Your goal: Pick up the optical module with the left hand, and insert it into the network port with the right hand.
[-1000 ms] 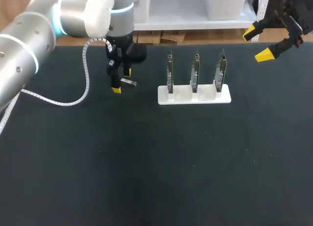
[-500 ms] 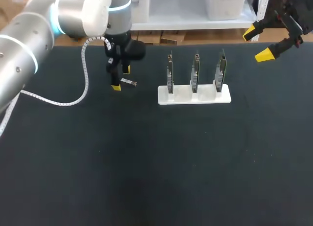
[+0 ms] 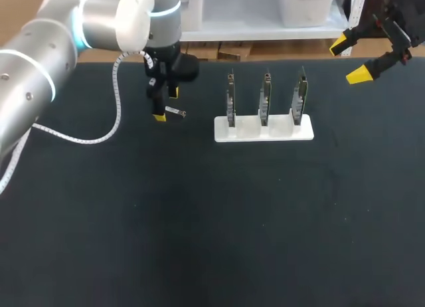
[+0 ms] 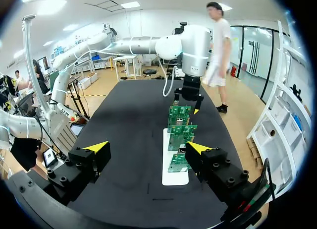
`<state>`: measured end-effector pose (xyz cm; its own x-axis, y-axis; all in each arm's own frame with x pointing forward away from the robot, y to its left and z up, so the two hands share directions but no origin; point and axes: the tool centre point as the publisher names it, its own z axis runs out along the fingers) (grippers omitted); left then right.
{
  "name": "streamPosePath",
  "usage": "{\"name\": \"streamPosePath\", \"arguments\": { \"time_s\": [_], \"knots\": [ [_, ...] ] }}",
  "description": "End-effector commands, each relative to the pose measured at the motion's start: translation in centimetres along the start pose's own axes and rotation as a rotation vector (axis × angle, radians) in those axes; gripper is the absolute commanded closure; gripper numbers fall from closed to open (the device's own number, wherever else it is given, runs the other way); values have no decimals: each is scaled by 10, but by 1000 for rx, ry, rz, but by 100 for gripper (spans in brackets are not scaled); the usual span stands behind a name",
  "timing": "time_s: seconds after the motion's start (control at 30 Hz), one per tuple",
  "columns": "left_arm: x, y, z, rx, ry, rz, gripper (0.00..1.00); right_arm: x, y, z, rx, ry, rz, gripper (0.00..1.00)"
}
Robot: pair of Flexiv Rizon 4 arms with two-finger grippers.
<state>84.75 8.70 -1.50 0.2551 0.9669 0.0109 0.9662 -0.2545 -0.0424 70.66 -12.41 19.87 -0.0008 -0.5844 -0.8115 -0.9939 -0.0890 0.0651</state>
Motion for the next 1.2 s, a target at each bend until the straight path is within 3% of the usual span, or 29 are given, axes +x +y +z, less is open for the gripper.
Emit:
{"name": "streamPosePath", "arguments": {
  "time_s": [0.03,0.6,0.67,0.7,0.73,0.77,0.8,0.83,0.93,1.03,1.2],
  "knots": [
    [1,10,3,141,3,2,0,0,1,0,2,0,0,0],
    [3,10,9,147,0,0,1,0,1,0,2,0,0,0],
    [3,9,10,147,-2,1,29,0,1,0,2,0,0,0],
    [3,9,11,148,-3,2,57,0,1,0,2,0,0,0],
    [3,9,11,148,-8,2,64,0,1,0,2,0,0,0],
    [3,9,11,148,-8,3,87,0,1,0,2,0,0,0],
    [3,9,12,147,-7,2,98,0,1,0,2,0,0,0],
    [3,8,12,147,-8,1,100,0,1,0,2,0,0,0],
    [4,7,13,146,-9,-3,93,0,1,0,2,0,0,0],
    [6,5,15,149,-9,-11,100,0,1,0,2,0,0,0],
    [7,2,13,152,-5,-19,100,0,1,0,2,0,0,0]
  ]
}}
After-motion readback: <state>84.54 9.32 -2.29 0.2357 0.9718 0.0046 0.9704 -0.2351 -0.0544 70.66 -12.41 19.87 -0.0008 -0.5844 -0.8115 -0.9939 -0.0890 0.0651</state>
